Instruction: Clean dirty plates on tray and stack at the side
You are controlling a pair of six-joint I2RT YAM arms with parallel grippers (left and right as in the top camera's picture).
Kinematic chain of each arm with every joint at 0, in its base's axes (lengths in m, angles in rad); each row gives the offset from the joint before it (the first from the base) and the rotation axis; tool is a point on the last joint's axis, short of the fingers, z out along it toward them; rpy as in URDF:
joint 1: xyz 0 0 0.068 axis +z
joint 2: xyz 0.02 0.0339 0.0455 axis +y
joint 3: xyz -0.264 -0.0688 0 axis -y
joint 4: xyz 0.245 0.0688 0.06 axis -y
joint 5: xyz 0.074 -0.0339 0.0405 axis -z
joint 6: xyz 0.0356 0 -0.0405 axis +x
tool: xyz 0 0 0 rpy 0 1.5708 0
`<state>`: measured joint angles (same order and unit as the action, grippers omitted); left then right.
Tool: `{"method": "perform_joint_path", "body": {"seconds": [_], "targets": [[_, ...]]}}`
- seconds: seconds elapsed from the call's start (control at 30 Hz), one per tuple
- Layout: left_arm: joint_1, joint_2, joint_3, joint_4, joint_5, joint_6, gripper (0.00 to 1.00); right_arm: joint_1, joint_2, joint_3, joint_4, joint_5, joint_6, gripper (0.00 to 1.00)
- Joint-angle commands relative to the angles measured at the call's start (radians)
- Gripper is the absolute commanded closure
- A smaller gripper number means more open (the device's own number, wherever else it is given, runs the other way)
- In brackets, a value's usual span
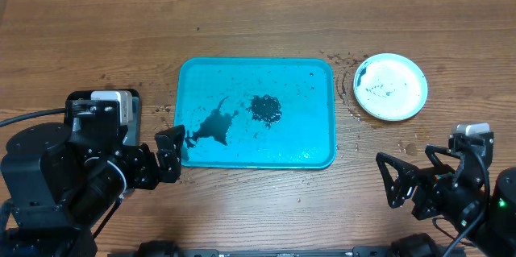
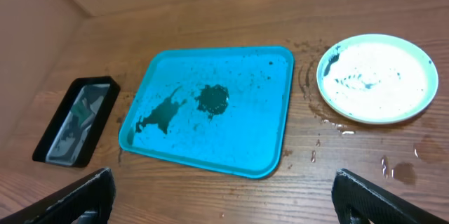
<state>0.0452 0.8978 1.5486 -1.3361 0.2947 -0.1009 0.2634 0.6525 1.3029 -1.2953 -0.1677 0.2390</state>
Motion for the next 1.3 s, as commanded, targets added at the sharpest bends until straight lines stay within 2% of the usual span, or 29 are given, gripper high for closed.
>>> {"method": "perform_joint_path", "body": {"seconds": [0.0,0.37,0.5,0.63,0.9,1.27], "targets": [[-0.008,-0.001,-0.008,0.001,-0.014,0.015,0.0,0.005,-0.002,-0.002,0.003,0.01,0.001,0.0],[-0.008,-0.002,-0.008,0.001,-0.014,0.015,0.0,0.006,-0.003,-0.008,-0.02,0.038,-0.011,0.0],[-0.008,-0.002,-0.008,0.001,-0.014,0.015,0.0,-0.024,-0.039,-0.085,0.029,0.047,-0.024,0.0],[-0.008,-0.002,-0.008,0.001,-0.014,0.015,0.0,-0.077,-0.137,-0.246,0.171,0.043,-0.072,0.0],[-0.008,-0.002,-0.008,0.001,-0.014,0.015,0.0,-0.21,-0.411,-0.644,0.495,0.023,-0.072,0.0],[-0.008,-0.002,-0.008,0.001,-0.014,0.015,0.0,-0.219,-0.647,-1.044,0.98,-0.036,-0.083,0.0]]}}
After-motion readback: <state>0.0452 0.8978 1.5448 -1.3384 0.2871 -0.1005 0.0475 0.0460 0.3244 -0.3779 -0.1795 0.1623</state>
